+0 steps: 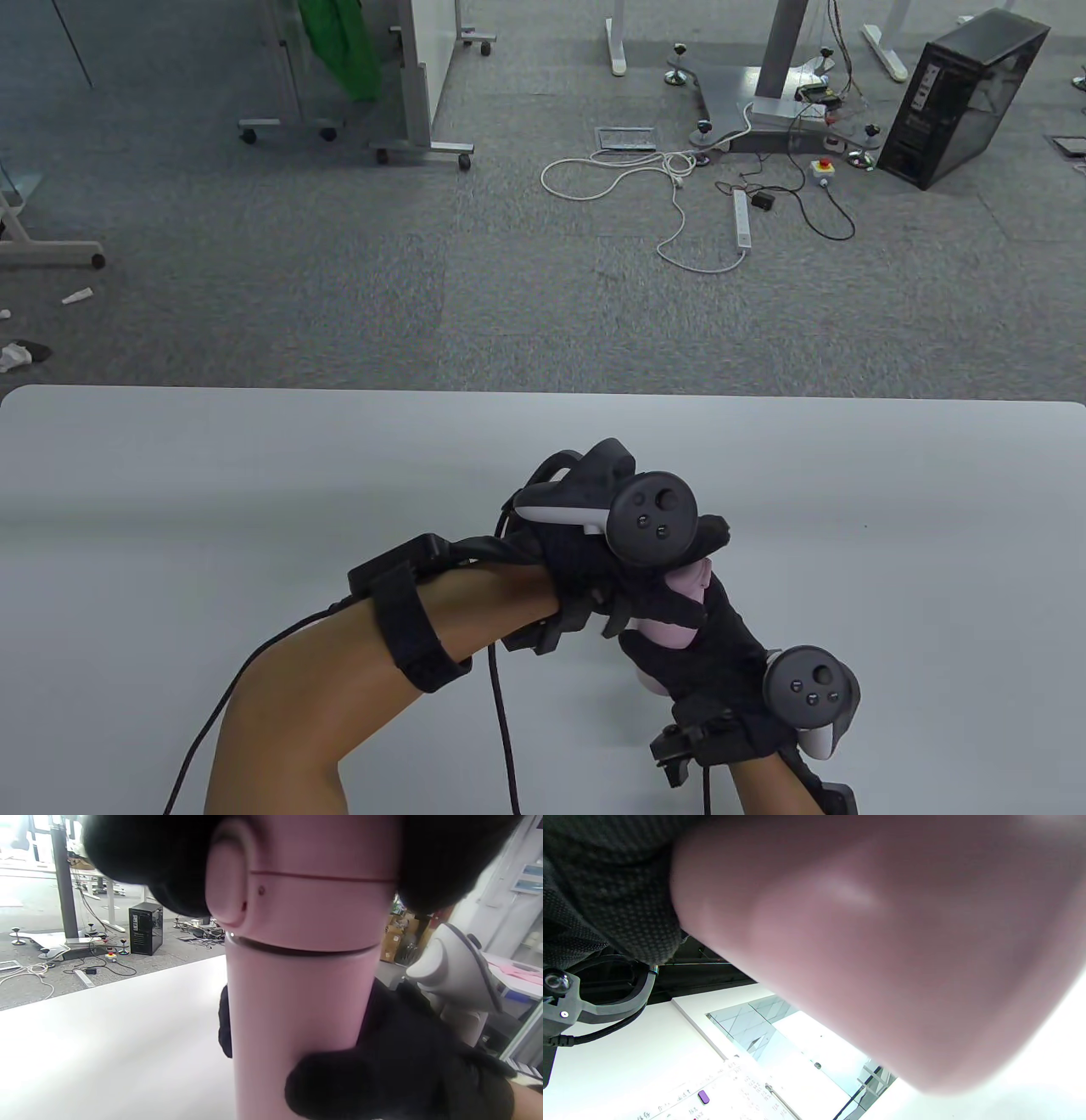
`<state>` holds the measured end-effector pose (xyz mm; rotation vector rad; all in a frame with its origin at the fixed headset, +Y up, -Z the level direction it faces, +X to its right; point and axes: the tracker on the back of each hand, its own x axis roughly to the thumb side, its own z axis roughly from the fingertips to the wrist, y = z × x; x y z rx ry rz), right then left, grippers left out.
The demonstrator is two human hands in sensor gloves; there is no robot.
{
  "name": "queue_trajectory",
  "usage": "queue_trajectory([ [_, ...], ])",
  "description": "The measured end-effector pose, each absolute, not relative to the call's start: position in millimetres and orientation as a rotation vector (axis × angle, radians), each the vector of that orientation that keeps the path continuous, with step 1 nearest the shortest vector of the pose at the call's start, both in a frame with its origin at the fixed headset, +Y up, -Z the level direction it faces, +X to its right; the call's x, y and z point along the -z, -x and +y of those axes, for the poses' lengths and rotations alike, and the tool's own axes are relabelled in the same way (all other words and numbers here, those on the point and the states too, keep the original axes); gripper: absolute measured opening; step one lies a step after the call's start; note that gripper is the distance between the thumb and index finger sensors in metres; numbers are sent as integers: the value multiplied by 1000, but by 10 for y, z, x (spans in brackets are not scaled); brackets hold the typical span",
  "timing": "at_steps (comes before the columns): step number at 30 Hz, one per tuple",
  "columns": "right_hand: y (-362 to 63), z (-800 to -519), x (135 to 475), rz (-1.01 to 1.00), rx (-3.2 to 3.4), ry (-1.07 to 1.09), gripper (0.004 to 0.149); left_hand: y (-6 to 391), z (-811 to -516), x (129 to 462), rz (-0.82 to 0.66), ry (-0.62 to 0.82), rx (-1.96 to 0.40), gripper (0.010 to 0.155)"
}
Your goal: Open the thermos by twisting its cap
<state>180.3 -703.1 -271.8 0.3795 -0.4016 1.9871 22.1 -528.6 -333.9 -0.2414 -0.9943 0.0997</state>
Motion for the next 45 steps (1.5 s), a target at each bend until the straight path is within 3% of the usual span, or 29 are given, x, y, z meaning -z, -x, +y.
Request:
queue_trajectory([
  [3,-1812,-7027,2717,-409,-1994,-365,112,-229,-5296,3343,-975,297,-108,80],
  [6,-1819,-7018,2718,-406,-1985,-366,112,-230,-5310,3367,-979,453,-155,87],
  [10,-1832,-7007,2714,-408,-1977,-363,112,-233,-5268,3364,-1084,480,-304,90],
  [15,-1824,-7012,2715,-407,-1999,-369,113,-292,-5210,3333,-1092,509,-243,68],
  [25,-1788,-7038,2721,-383,-1989,-377,112,-296,-5269,3300,-978,381,-76,59],
  [29,-1772,-7042,2717,-382,-2003,-389,111,-303,-5295,3293,-950,355,-28,64],
  [33,-1775,-7041,2715,-388,-2016,-387,111,-280,-5317,3317,-934,445,-64,75],
  [45,-1746,-7008,2708,-396,-1984,-386,111,-264,-5197,3301,-845,358,-71,72],
])
